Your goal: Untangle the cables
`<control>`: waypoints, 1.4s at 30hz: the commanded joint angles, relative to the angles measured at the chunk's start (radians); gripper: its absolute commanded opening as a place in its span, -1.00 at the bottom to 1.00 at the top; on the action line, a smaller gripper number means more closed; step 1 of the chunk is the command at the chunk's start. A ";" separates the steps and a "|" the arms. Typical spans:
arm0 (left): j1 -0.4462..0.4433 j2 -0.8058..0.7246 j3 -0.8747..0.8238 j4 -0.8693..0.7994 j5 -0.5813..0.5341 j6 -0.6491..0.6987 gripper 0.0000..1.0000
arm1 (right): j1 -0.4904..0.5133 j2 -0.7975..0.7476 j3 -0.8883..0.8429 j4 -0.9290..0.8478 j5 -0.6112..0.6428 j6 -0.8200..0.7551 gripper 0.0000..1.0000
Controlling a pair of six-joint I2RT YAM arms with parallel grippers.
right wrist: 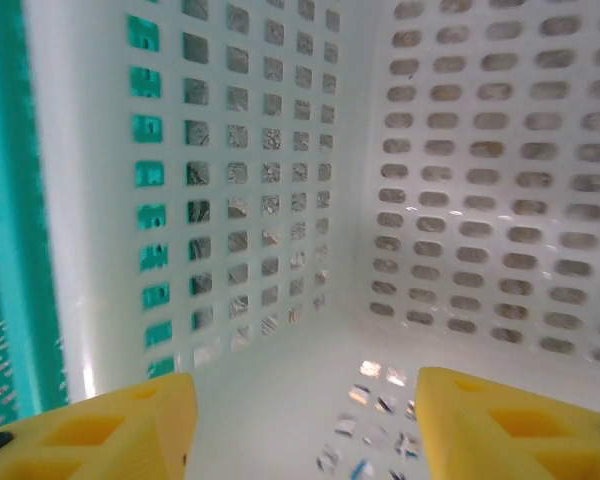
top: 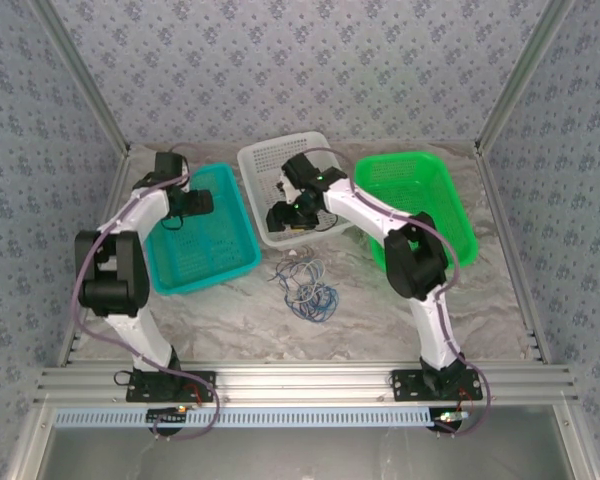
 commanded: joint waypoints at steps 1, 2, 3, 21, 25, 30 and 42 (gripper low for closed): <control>-0.114 -0.202 -0.071 0.049 0.049 0.022 0.79 | -0.009 -0.219 -0.116 0.045 0.069 -0.038 0.32; -0.167 -0.250 -0.105 0.065 0.056 0.048 0.81 | -0.014 -0.279 -0.175 0.065 0.092 -0.051 0.34; -0.215 -0.287 -0.131 0.076 0.058 0.078 0.85 | -0.018 -0.328 -0.224 0.080 0.109 -0.061 0.36; -0.746 -0.456 -0.418 0.124 0.253 0.372 0.60 | -0.207 -0.989 -0.915 0.232 0.113 0.052 0.35; -0.759 -0.359 -0.372 0.090 0.235 0.488 0.31 | -0.229 -1.044 -0.963 0.215 0.105 0.056 0.39; -0.808 -0.271 -0.353 0.142 0.184 0.517 0.21 | -0.244 -1.091 -1.017 0.210 0.105 0.059 0.40; -0.862 -0.170 -0.353 0.230 0.102 0.549 0.18 | -0.251 -1.244 -1.123 0.230 0.126 0.092 0.46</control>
